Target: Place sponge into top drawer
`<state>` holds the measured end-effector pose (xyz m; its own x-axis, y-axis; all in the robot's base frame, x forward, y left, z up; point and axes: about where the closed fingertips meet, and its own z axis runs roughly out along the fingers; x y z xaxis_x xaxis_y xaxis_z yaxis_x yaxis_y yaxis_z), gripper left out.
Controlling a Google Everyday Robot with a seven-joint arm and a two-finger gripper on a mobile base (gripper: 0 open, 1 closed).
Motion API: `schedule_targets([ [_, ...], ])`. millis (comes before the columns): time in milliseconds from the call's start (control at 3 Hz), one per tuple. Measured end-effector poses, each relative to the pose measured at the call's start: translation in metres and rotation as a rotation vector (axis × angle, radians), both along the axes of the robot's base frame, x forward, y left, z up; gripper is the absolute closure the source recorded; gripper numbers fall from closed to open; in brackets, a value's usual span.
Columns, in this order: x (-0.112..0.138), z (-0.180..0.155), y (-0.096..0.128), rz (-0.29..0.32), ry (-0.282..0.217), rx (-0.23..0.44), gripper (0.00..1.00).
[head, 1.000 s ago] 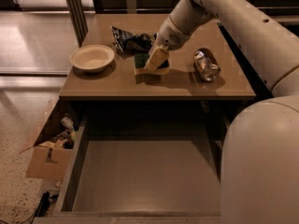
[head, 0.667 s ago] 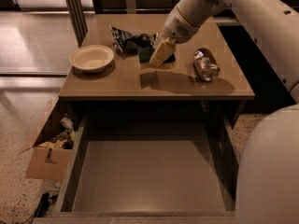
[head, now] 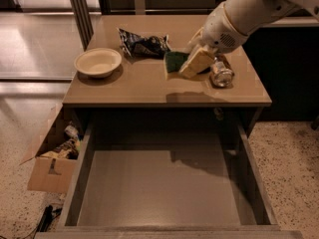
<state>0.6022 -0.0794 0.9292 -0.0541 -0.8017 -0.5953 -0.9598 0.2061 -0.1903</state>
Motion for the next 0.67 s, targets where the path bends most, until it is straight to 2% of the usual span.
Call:
schedule_targets([
  [333, -0.041, -0.020, -0.027, -0.031, 0.001, 0.061, 1.00],
  [667, -0.047, -0.028, -0.039, -0.051, 0.017, 0.058, 1.00],
])
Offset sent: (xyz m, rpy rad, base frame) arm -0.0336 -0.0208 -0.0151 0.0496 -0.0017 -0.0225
